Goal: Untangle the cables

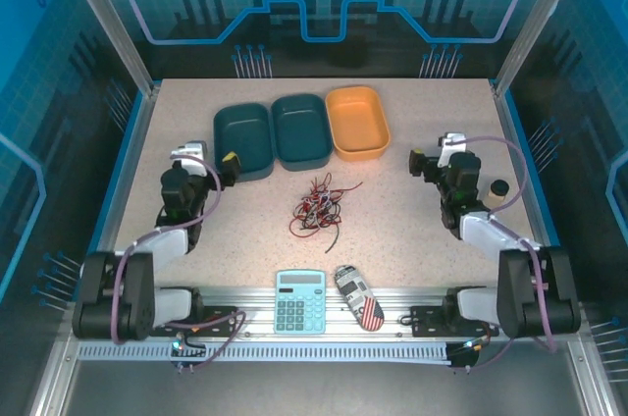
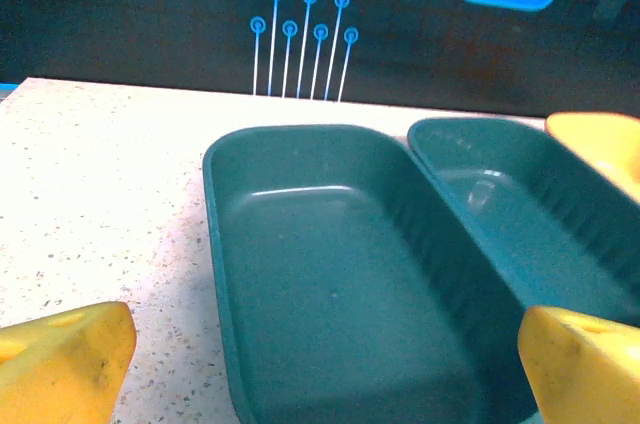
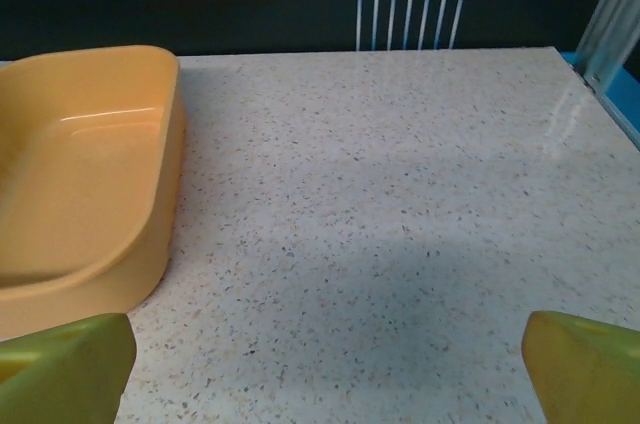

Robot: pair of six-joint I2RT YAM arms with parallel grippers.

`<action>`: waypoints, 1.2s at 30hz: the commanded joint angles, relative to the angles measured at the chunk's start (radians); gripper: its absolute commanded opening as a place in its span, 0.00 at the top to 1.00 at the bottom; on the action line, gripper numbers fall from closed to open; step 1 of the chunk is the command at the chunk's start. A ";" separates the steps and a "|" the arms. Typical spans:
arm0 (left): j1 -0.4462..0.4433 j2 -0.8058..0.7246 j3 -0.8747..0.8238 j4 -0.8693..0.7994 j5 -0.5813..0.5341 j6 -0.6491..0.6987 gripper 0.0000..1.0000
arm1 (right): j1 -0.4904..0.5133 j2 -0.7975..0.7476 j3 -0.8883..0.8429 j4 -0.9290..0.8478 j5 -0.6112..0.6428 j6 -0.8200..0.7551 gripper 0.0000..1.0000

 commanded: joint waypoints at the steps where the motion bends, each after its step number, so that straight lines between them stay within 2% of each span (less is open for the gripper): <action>1: -0.006 -0.133 0.002 -0.182 -0.035 -0.087 0.01 | 0.066 -0.079 0.065 -0.329 0.121 0.102 0.00; 4: -0.006 -0.265 0.016 -0.320 -0.051 -0.195 0.01 | 0.160 -0.150 0.133 -0.537 0.227 0.210 0.00; 6: -0.009 -0.341 0.020 -0.394 -0.037 -0.267 0.01 | 0.223 -0.177 0.188 -0.681 0.252 0.295 0.00; 9: -0.054 -0.440 0.022 -0.506 -0.037 -0.334 0.01 | 0.349 -0.192 0.288 -0.891 0.306 0.424 0.00; 14: -0.224 -0.539 -0.003 -0.614 -0.064 -0.405 0.01 | 0.562 -0.151 0.407 -1.061 0.321 0.541 0.00; 18: -0.375 -0.533 -0.047 -0.587 -0.053 -0.464 0.01 | 0.670 -0.042 0.507 -1.159 0.288 0.607 0.09; 21: -0.478 -0.484 -0.071 -0.529 -0.074 -0.478 0.01 | 0.724 0.045 0.563 -1.169 0.224 0.643 0.18; 24: -0.531 -0.387 -0.075 -0.453 -0.072 -0.453 0.01 | 0.745 0.115 0.575 -1.105 0.107 0.665 0.29; 30: -0.534 -0.200 -0.030 -0.360 -0.011 -0.433 0.01 | 0.758 0.233 0.599 -1.005 0.009 0.697 0.43; 36: -0.535 -0.132 -0.009 -0.321 0.014 -0.414 0.01 | 0.761 0.332 0.671 -0.996 -0.007 0.685 0.47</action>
